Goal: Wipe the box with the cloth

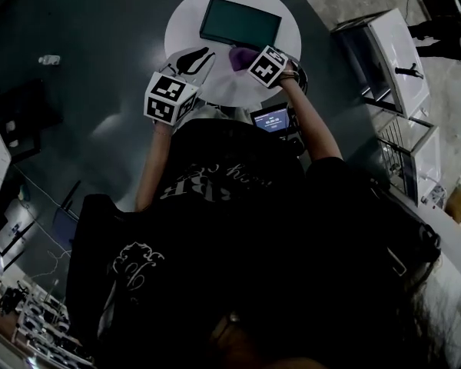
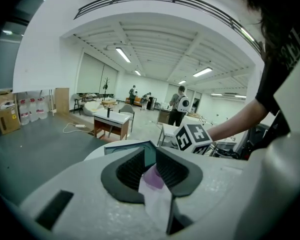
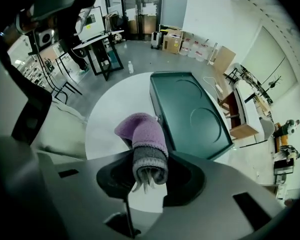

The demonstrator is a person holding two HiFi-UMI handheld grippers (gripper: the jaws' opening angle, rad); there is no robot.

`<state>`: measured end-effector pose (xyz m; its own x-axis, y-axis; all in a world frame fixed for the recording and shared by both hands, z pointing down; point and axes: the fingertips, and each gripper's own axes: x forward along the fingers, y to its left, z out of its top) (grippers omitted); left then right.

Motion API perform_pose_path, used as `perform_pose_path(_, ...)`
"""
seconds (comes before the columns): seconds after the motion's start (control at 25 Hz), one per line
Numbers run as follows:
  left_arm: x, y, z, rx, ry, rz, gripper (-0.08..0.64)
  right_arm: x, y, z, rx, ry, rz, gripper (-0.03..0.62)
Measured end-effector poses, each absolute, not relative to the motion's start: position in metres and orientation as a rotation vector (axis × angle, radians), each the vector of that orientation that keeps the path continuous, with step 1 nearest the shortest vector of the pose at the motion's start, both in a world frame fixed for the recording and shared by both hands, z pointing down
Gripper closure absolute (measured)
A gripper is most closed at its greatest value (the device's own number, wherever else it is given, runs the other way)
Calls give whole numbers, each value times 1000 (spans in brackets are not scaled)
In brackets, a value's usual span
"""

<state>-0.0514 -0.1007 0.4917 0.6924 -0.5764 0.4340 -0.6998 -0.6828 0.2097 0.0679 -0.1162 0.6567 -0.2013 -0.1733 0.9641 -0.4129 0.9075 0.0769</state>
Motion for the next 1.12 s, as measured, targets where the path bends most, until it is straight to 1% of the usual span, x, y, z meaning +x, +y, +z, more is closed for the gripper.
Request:
perform_pose_path(0.48, -3, -101, 489, 2575, -937, 493, 480, 141, -109, 655, 464, -1726, 259, 476)
perform_pose_path(0.88, 34, -106, 482, 2569, -939, 505, 480, 173, -109, 652, 401, -1743, 272, 476)
perform_pose_path(1.12, 44, -110, 487, 2546, -966, 515, 480, 192, -119, 657, 389, -1719, 255, 476)
